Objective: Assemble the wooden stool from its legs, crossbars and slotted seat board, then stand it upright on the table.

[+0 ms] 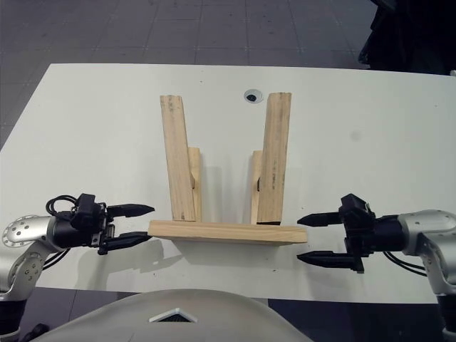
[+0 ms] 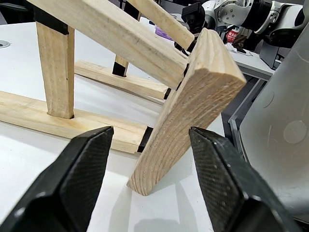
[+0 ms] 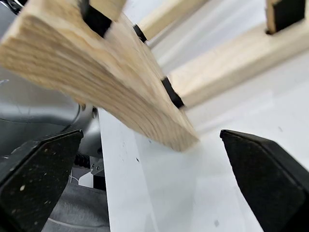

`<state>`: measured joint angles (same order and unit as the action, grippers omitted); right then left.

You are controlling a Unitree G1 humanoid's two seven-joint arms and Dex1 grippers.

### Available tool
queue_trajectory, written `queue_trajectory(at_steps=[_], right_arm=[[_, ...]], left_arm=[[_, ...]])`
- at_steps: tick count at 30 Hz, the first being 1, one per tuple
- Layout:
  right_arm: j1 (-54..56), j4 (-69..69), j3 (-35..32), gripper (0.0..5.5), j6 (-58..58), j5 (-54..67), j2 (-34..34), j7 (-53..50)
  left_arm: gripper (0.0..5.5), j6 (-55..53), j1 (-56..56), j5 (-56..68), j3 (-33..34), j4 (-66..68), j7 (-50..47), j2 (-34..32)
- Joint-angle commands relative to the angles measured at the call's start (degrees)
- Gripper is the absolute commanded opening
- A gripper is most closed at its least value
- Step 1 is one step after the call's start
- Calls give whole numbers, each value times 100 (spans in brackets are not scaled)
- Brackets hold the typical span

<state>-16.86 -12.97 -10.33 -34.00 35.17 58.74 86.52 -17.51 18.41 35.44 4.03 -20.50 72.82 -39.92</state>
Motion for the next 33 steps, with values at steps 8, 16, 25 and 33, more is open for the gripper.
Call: queue_trajectory(at_steps=[8,16,25,33], right_arm=[[13,-62,-149,525,844,53,-487,-200],[212,101,29,470,821,34,-457,-238],[327,127,185,292,769,33,-453,-274],[281,-140,227,217,595,223,-515,-377]], left_arm=[[293,678,-68,-229,-100,99,240,16],[293,782,-161,-172,-117,224,480,-211],[293,406,-182,-73,-342,-207,272,-227],[293,625,-380,-426,-579,64,3,-8]])
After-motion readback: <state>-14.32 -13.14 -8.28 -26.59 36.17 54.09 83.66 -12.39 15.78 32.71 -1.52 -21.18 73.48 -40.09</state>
